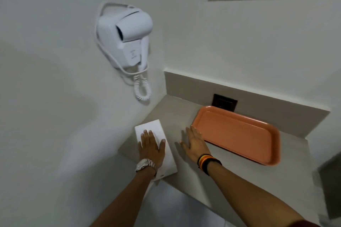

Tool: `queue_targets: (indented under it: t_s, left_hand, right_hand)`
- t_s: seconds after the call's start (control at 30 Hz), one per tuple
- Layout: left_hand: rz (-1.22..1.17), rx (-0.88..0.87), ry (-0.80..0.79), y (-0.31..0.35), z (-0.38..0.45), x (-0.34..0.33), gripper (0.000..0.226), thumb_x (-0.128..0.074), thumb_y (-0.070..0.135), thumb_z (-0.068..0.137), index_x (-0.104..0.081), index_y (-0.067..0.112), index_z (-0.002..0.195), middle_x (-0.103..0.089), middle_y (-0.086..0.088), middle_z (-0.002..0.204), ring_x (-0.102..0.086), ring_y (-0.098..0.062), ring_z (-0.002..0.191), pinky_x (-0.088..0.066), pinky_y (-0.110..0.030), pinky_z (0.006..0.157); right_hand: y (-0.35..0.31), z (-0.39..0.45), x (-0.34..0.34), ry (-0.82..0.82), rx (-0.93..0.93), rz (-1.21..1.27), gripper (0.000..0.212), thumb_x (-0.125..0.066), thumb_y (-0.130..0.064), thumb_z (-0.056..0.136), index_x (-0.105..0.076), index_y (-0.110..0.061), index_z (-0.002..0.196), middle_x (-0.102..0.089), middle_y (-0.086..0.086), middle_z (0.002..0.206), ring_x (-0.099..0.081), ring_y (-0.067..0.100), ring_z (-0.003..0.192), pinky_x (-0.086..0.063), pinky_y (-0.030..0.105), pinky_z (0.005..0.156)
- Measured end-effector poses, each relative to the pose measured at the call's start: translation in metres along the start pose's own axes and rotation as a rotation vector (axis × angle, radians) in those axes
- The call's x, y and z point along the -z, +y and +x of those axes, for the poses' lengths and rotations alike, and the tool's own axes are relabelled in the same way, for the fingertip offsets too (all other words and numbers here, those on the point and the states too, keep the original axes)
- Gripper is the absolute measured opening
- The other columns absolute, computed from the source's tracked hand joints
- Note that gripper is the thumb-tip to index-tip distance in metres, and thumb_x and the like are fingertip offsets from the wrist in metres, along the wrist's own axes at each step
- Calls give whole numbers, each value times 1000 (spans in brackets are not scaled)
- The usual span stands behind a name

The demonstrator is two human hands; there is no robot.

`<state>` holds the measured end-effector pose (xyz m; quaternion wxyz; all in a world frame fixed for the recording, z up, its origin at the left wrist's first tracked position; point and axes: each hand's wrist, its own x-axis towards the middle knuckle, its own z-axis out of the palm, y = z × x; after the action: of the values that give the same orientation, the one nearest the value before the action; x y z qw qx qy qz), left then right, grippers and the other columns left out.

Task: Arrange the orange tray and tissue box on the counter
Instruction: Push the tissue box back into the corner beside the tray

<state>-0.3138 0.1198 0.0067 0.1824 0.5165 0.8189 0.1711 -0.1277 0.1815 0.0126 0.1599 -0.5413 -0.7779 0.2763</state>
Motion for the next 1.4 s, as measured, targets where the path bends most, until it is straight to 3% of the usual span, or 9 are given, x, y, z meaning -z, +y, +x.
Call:
queue_targets:
  t_s: [0.17, 0.23, 0.3, 0.4, 0.57, 0.87, 1.07, 1.2, 1.4]
  left_hand:
    - [-336, 236, 1, -52, -20, 5, 70, -49, 39, 103, -25, 3, 158, -25, -20, 166, -25, -36, 154, -25, -48, 125]
    - [-505, 312, 13, -61, -27, 1, 51, -59, 36, 98, -49, 11, 142, -51, -16, 147, -53, -35, 130, -46, -50, 110]
    - [-667, 361, 21, -61, -34, 0, 40, -65, 37, 95, -59, 17, 129, -64, -11, 132, -63, -30, 110, -54, -47, 101]
    - [-789, 372, 26, -56, -34, 1, 40, -68, 31, 94, -62, 20, 131, -69, -9, 128, -63, -26, 104, -54, -39, 91]
    - [-877, 411, 2, -46, -20, 5, 51, -72, 12, 88, -60, 14, 138, -68, -12, 131, -64, -29, 110, -54, -41, 96]
    - [-730, 311, -144, -17, 53, 40, 54, -74, 18, 86, -56, 15, 136, -60, -4, 122, -56, -26, 105, -48, -38, 90]
    - [-637, 228, -222, -1, 139, 57, 55, -71, 15, 84, -59, 12, 137, -65, -11, 132, -62, -32, 115, -52, -41, 95]
    - [-592, 148, -254, 0, 190, 52, 47, -71, 16, 81, -66, 16, 127, -71, -8, 123, -65, -26, 101, -51, -32, 80]
    - [-541, 90, -240, -3, 235, 41, 29, -69, 18, 74, -72, 22, 103, -76, -1, 100, -64, -17, 77, -56, -31, 70]
  right_hand:
    - [-37, 3, -39, -153, -124, 289, 77, -56, -44, 99, -22, -12, 160, -21, 9, 168, -24, 26, 154, -22, 40, 126]
    - [-42, 3, -51, -187, -170, 351, 78, -59, -43, 98, -23, -11, 160, -25, 8, 167, -28, 26, 152, -25, 40, 125]
    - [-45, 3, -60, -221, -187, 390, 76, -59, -43, 97, -26, -13, 159, -32, 7, 164, -34, 27, 149, -29, 41, 122]
    - [-47, 4, -68, -247, -179, 467, 64, -62, -42, 95, -38, -22, 152, -52, 2, 148, -53, 23, 126, -45, 37, 106]
    - [-53, 7, -74, -219, -251, 632, 59, -65, -43, 93, -43, -24, 145, -60, 0, 127, -57, 17, 102, -45, 26, 84]
    - [-62, 44, -57, -84, -340, 803, 65, -60, -43, 96, -33, -25, 153, -54, 0, 143, -54, 19, 114, -43, 32, 97]
    - [-72, 106, -52, -17, -388, 808, 67, -57, -47, 97, -30, -23, 152, -50, 2, 149, -51, 21, 118, -40, 33, 99]
    - [-66, 148, -61, 8, -458, 834, 71, -58, -51, 95, -30, -22, 153, -48, 2, 150, -51, 27, 128, -41, 40, 106]
    - [-56, 189, -70, 24, -491, 849, 60, -58, -52, 94, -40, -23, 144, -55, 2, 143, -55, 22, 115, -44, 38, 100]
